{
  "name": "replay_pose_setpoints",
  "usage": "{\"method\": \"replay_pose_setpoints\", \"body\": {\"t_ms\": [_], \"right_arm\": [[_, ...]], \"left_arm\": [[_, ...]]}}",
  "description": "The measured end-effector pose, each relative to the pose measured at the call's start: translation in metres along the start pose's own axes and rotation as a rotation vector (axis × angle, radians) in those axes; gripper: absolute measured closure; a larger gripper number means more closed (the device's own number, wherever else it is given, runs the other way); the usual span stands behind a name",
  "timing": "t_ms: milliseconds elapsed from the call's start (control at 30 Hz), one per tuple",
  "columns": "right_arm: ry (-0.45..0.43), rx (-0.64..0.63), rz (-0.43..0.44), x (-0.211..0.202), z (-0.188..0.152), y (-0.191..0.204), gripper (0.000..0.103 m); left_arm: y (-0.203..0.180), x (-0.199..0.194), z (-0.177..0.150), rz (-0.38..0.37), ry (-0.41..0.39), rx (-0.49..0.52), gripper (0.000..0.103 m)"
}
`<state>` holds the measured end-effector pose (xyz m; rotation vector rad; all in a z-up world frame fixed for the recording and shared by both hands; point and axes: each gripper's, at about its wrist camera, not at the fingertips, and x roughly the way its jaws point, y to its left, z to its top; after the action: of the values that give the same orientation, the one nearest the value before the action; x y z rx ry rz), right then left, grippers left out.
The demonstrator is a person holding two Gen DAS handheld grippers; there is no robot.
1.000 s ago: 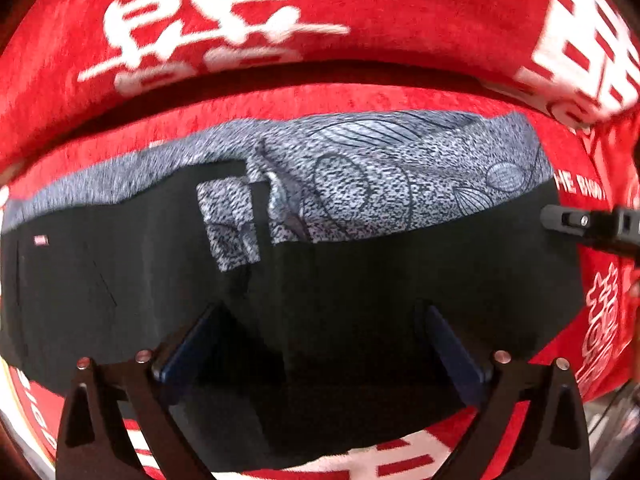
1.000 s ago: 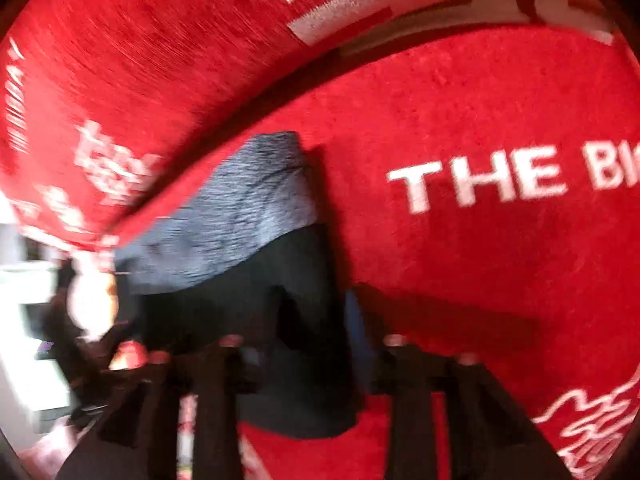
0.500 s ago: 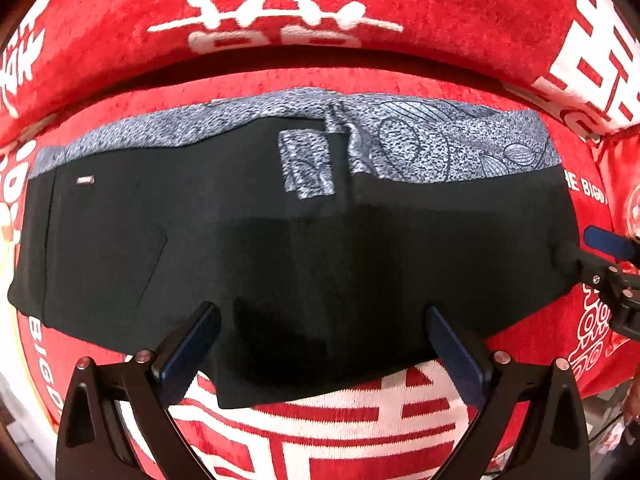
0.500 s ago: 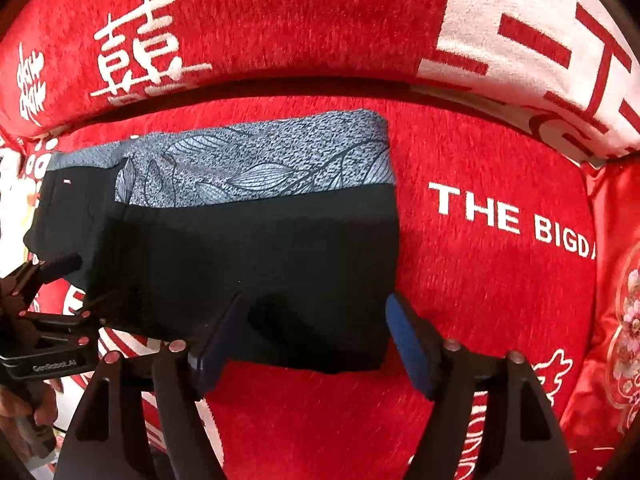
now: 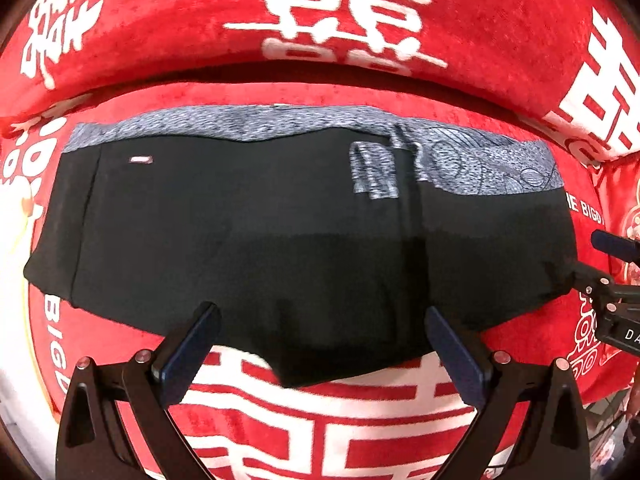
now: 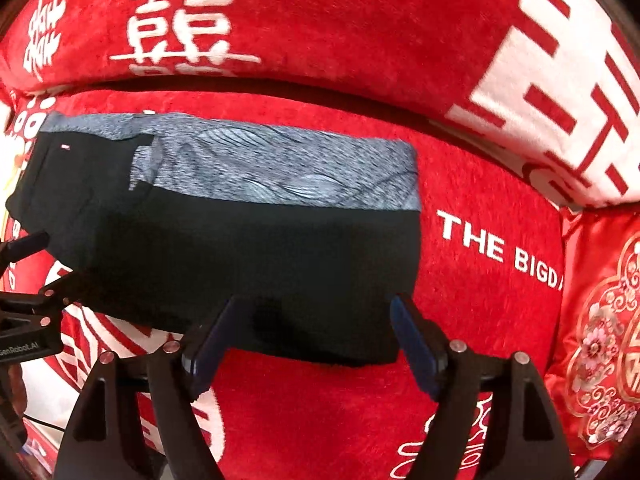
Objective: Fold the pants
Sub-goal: 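Press and smooth the folded black pants flat with both grippers open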
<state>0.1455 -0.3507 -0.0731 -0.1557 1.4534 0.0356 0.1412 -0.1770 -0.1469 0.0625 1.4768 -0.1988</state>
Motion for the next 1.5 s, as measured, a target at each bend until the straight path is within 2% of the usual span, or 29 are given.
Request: {"method": "replay_pose_setpoints", "body": {"t_ms": [133, 433, 933, 1167, 1500], "right_arm": [[0.0, -0.03, -0.007, -0.005, 0.007, 0.019, 0.022], [-0.002, -0.102, -0.005, -0.012, 0.017, 0.065, 0.022], [0.006, -0.21, 0.026, -0.009, 0.028, 0.14, 0.022], [0.027, -0.227, 0.054, -0.005, 0.025, 0.156, 0.022], [0.039, -0.221, 0.049, -0.004, 0.017, 0.153, 0.022]], "left_arm": [[0.023, -0.011, -0.008, 0.009, -0.009, -0.014, 0.001], [0.076, -0.018, -0.024, 0.022, 0.01, -0.114, 0.001], [0.117, -0.004, -0.029, 0.046, 0.022, -0.212, 0.001], [0.127, -0.003, -0.032, 0.037, 0.027, -0.241, 0.001], [0.122, 0.001, -0.029, 0.018, 0.03, -0.225, 0.001]]}}
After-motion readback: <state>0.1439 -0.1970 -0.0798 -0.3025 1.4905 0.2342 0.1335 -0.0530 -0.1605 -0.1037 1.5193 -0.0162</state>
